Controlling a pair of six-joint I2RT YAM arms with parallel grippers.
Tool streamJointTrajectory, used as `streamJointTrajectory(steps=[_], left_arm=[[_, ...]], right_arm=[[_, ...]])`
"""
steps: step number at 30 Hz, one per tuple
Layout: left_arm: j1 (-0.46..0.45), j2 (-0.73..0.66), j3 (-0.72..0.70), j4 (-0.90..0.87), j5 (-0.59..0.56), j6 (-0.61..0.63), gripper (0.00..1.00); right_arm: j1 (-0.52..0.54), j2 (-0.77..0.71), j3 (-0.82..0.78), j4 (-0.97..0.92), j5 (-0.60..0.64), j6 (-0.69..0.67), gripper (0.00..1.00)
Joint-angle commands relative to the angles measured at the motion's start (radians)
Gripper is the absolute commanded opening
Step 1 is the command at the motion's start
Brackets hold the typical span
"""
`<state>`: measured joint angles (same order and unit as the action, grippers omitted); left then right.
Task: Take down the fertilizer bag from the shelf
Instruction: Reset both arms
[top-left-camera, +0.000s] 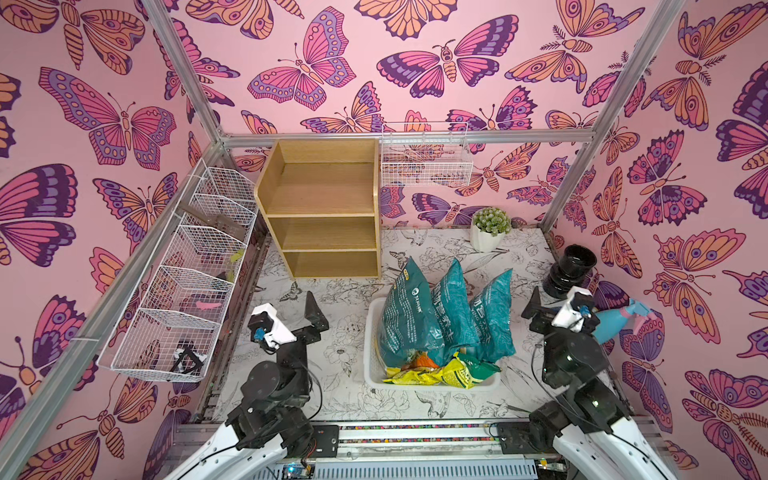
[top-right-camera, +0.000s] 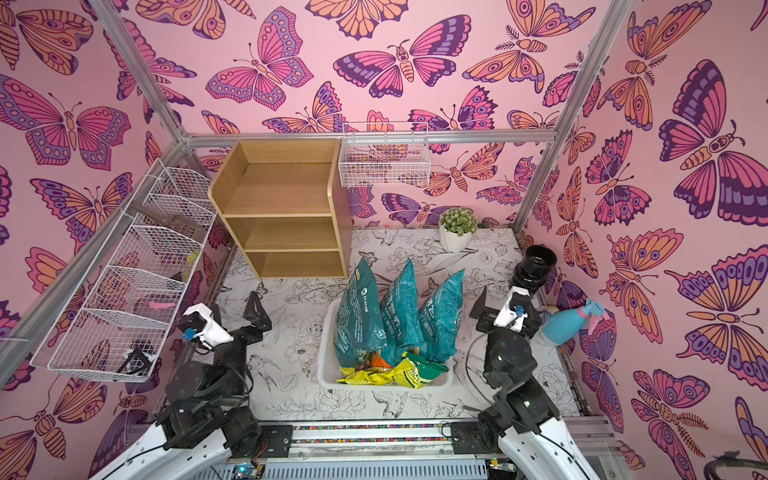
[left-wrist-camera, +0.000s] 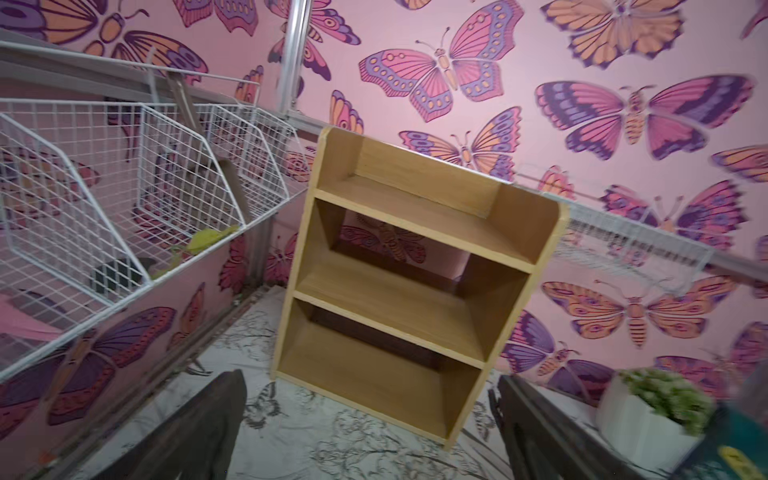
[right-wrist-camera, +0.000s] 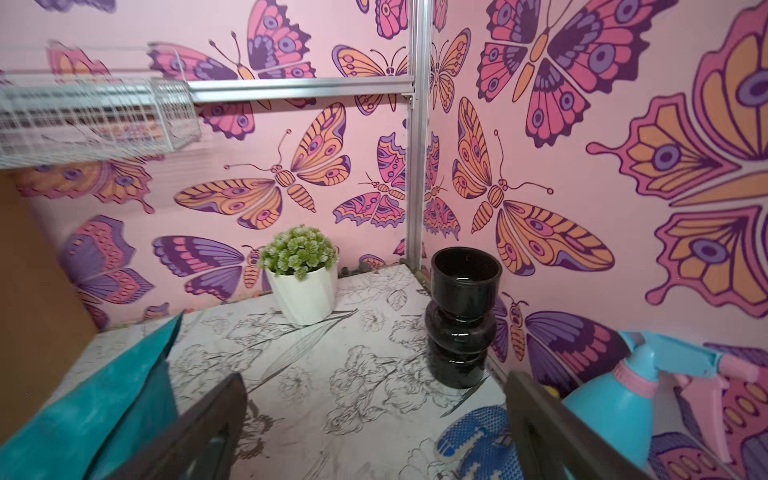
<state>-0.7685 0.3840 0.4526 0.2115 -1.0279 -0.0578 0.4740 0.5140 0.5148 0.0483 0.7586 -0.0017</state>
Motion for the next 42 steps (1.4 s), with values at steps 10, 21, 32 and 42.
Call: streamJointTrajectory(steps=[10, 21, 32, 42], left_arm=[[0.516, 0.524, -0.277, 0.353, 0.083, -0.18, 1.0], [0.675, 0.875, -0.273, 0.733, 0.243, -0.175, 1.0], [0.74, 1.15, -0.208, 0.896, 0.746, 0.004, 0.99], [0.742, 1.147, -0.071, 0.651, 0.695, -0.036, 0.99]], right_arm=[[-0.276, 0.438, -0.224, 0.477, -0.092, -0.036, 0.99], [-0.382, 0.816, -0.171, 0.7, -0.347, -0.008, 0.99], [-0.439, 0.993, -0.147, 0.822, -0.511, -0.004, 0.99], [-0.454, 0.986, -0.137, 0.795, -0.564, -0.004, 0.99]])
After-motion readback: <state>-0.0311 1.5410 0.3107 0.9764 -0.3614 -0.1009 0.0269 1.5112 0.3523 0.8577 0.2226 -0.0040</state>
